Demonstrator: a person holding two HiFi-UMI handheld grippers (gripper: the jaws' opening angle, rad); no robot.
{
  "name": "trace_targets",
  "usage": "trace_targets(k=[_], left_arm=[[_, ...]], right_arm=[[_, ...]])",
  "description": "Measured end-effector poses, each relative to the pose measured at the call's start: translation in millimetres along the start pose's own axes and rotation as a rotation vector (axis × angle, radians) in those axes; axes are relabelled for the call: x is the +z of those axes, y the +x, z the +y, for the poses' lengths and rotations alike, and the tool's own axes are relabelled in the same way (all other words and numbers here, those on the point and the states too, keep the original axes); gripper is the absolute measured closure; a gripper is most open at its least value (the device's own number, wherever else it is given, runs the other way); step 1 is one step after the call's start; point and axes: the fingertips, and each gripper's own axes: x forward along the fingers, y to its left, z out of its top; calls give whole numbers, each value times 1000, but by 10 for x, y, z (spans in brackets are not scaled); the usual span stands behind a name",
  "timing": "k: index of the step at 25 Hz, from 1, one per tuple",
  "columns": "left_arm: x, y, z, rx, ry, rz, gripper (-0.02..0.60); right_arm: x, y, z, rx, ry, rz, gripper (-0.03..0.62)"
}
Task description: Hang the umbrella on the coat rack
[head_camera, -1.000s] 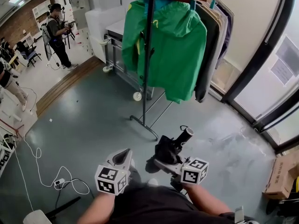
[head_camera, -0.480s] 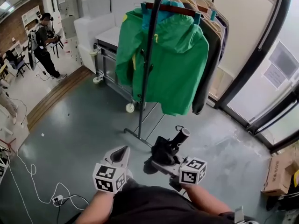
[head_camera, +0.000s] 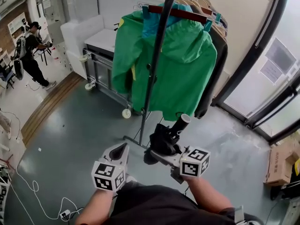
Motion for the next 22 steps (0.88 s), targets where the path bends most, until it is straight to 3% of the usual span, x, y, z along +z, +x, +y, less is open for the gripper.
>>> trace_targets(k=[11,22], left_arm=[[45,238,625,-51,15,26,566],[128,379,725,-13,-34,5,566]], right_arm=[[554,555,-120,-37,-45,-82,336],[1153,708,-161,49,-148,-87,336]])
